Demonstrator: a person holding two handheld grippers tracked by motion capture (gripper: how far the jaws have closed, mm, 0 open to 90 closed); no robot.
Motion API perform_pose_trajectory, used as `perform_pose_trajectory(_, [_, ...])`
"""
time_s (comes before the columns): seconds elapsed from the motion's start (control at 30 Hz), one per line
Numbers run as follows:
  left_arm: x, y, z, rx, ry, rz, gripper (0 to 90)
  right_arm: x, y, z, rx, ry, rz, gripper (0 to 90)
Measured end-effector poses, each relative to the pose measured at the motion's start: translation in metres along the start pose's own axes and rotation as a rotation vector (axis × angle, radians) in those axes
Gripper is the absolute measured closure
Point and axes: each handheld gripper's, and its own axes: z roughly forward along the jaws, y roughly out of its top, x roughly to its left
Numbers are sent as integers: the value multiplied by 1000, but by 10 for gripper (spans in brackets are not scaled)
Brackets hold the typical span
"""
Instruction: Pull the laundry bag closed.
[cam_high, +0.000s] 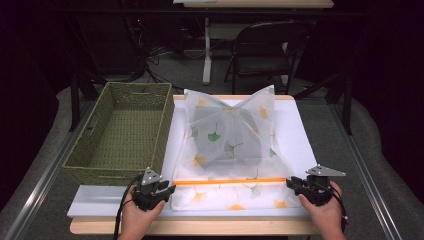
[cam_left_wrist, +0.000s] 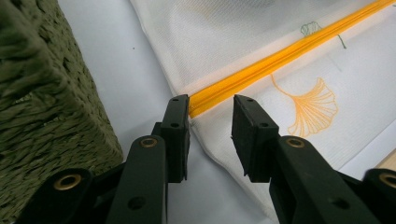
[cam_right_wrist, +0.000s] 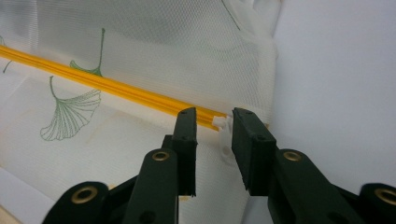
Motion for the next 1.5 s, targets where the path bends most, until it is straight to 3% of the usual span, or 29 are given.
perform_pose_trajectory(0.4, [5,-4,-10,-22,4,-17,614,16,4,0,-24,25,-46,658])
perform_pose_trajectory(0.67, [6,-8,-14,-31,2,-23,600,17,4,0,-25,26,-56,652])
perform_pose_trajectory(0.7, [6,-8,-14,-31,2,-23,600,31,5,5,-19,49,-100,652])
perform_pose_trajectory(0.73, [6,-9,-15,-29,4,-16,600,31,5,5,-19,49,-100,625])
perform_pose_trajectory(0.8, [6,-11,-16,-27,6,-14,590,45,6,9,-20,81,-149,612])
perform_pose_trajectory(1.07, [7,-15,-19,-21,5,-10,582,71,5,21,18,135,-216,600])
perform_pose_trajectory(1.2, [7,-16,-21,-22,1,-16,580,78,3,25,26,157,-253,589])
perform_pose_trajectory(1.37, [9,-20,-26,-42,2,-42,581,83,1,29,42,171,-262,589])
perform_pose_trajectory(1.5, [10,-21,-27,-40,6,-40,579,84,1,30,44,177,-272,589])
